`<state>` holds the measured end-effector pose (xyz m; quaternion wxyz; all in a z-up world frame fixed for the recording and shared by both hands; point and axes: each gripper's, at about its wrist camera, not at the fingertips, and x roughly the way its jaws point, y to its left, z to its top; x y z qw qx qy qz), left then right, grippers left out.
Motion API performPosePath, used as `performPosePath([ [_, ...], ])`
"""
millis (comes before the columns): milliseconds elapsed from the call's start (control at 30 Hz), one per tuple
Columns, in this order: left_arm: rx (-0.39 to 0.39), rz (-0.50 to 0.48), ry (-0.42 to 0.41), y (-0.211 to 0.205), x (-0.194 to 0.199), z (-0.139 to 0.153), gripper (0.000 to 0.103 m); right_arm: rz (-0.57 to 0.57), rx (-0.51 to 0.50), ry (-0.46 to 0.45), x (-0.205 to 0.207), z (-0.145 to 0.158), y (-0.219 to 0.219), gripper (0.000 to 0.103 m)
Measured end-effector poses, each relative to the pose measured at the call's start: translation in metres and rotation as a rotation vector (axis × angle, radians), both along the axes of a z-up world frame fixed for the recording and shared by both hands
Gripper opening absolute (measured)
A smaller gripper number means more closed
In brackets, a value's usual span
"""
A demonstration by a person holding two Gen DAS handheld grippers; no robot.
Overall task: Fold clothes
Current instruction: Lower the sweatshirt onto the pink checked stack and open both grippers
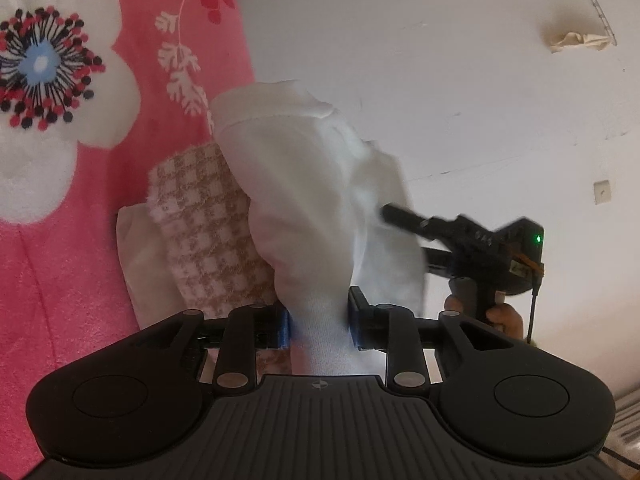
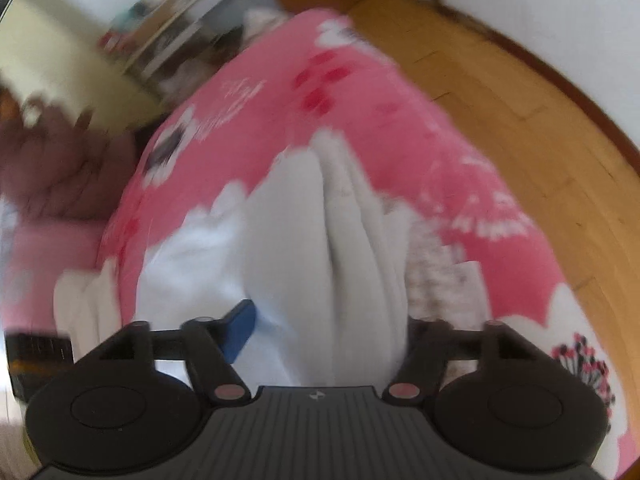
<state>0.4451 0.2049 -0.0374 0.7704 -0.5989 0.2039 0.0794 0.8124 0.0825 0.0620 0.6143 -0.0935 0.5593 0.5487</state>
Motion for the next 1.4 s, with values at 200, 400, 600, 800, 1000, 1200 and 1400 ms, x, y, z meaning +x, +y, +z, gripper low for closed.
performPosePath([
  [200, -0.019, 0.055, -0.001, 0.01, -0.004, 0.003, 0.051, -0.415, 0.139, 0.026, 0.0, 0.036, -0.096, 0.089],
  [400, -0.008, 0.059, 0.045, 0.02, 0.006, 0.004, 0.052, -0.601, 0.222, 0.073, -0.075, 0.053, -0.212, 0.091],
  [600, -0.024, 0.085, 0.09, 0.024, 0.013, 0.008, 0.052, -0.836, 0.245, 0.354, -0.151, -0.013, -0.28, 0.085],
  [800, 0.002, 0.102, 0.146, 0.022, 0.018, 0.018, 0.052, -0.928, 0.26, 0.605, -0.201, -0.083, -0.289, 0.08],
  [1000, -0.001, 0.139, 0.165, 0.021, 0.02, 0.02, 0.051, -0.88, 0.277, 0.682, -0.218, -0.11, -0.266, 0.076],
  [1200, 0.053, 0.154, 0.2, 0.014, 0.021, 0.028, 0.039, -0.902, 0.363, 0.691, -0.224, -0.114, -0.261, 0.037],
  [1400, 0.125, 0.173, 0.217, 0.005, 0.024, 0.04, 0.021, -0.886, 0.403, 0.608, -0.225, -0.091, -0.263, 0.012],
])
